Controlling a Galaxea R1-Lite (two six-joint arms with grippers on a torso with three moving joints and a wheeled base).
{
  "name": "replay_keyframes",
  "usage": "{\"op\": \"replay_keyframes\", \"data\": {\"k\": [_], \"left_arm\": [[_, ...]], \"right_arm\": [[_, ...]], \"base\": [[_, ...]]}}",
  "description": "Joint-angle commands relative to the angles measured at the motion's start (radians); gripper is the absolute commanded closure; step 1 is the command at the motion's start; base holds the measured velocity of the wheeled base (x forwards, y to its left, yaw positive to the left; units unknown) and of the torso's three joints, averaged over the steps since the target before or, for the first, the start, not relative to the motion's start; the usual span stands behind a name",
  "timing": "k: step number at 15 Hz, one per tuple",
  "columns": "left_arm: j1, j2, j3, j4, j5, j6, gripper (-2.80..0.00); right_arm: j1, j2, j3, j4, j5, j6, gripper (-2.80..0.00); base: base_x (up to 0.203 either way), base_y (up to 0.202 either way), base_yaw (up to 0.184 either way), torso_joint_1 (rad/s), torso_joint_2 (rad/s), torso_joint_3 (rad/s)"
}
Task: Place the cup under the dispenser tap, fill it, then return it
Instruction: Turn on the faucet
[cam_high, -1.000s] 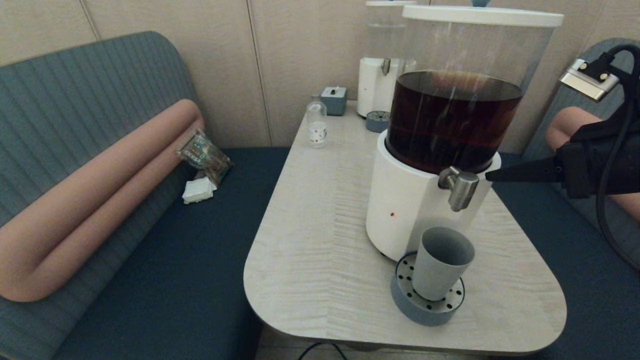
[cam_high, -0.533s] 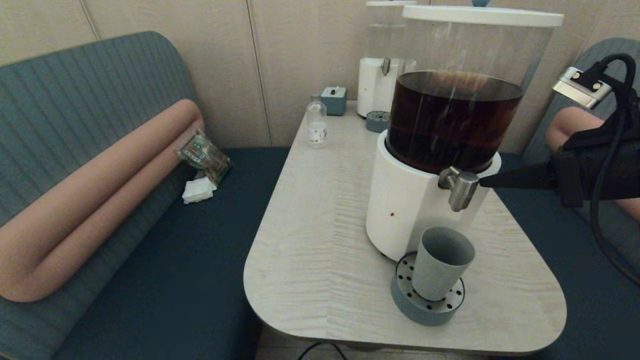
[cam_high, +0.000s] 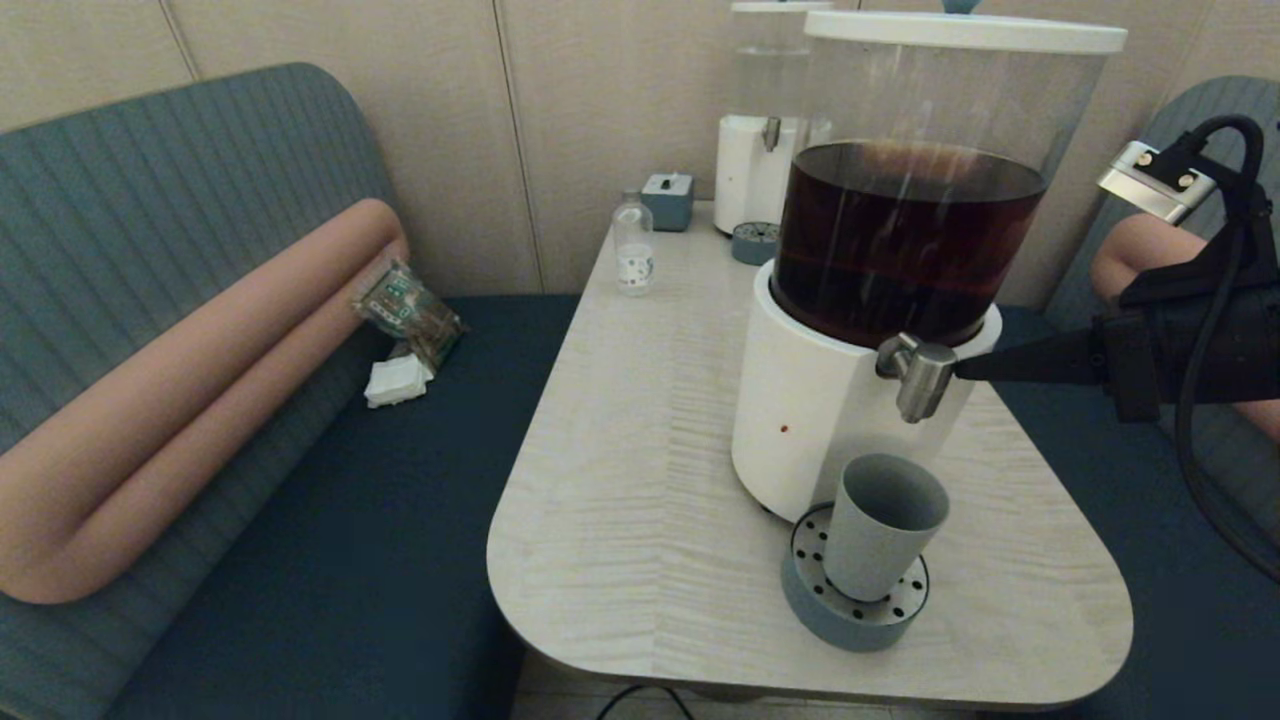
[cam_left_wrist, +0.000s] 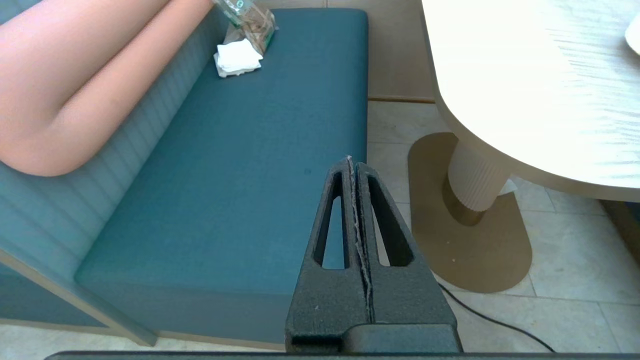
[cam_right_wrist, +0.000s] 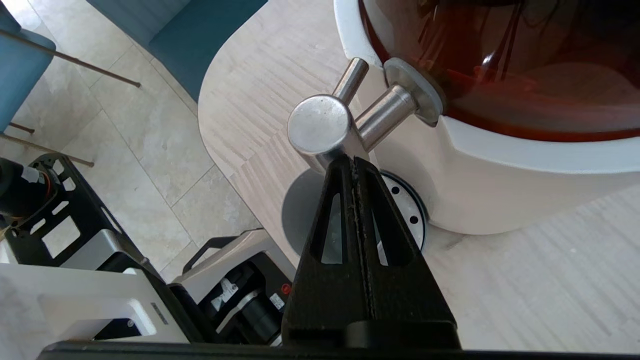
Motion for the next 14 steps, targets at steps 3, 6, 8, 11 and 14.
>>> {"op": "replay_keyframes", "data": {"k": [3, 6, 8, 11, 14], "left_arm": [[0.001, 0.002, -0.001, 0.0, 0.0, 0.0, 0.0], [0.0, 0.002, -0.001, 0.0, 0.0, 0.0, 0.0], [0.001, 0.002, 0.0, 0.0, 0.0, -0.001, 0.0], [0.0, 0.002, 0.0, 0.0, 0.0, 0.0, 0.0], [0.001, 0.002, 0.0, 0.0, 0.0, 0.0, 0.0]], "right_arm": [[0.024, 0.001, 0.042, -0.064, 0.002, -0.002, 0.0], [0.025, 0.004, 0.044, -0.078, 0.0, -0.002, 0.0], [0.025, 0.007, 0.047, -0.093, -0.001, -0.002, 0.0], [0.024, 0.007, 0.047, -0.099, -0.002, -0.002, 0.0], [0.025, 0.007, 0.054, -0.118, -0.002, -0.001, 0.0]], "base": [[0.0, 0.0, 0.0, 0.0, 0.0, 0.0], [0.0, 0.0, 0.0, 0.0, 0.0, 0.0], [0.0, 0.0, 0.0, 0.0, 0.0, 0.0], [0.0, 0.0, 0.0, 0.0, 0.0, 0.0], [0.0, 0.0, 0.0, 0.0, 0.0, 0.0]]}}
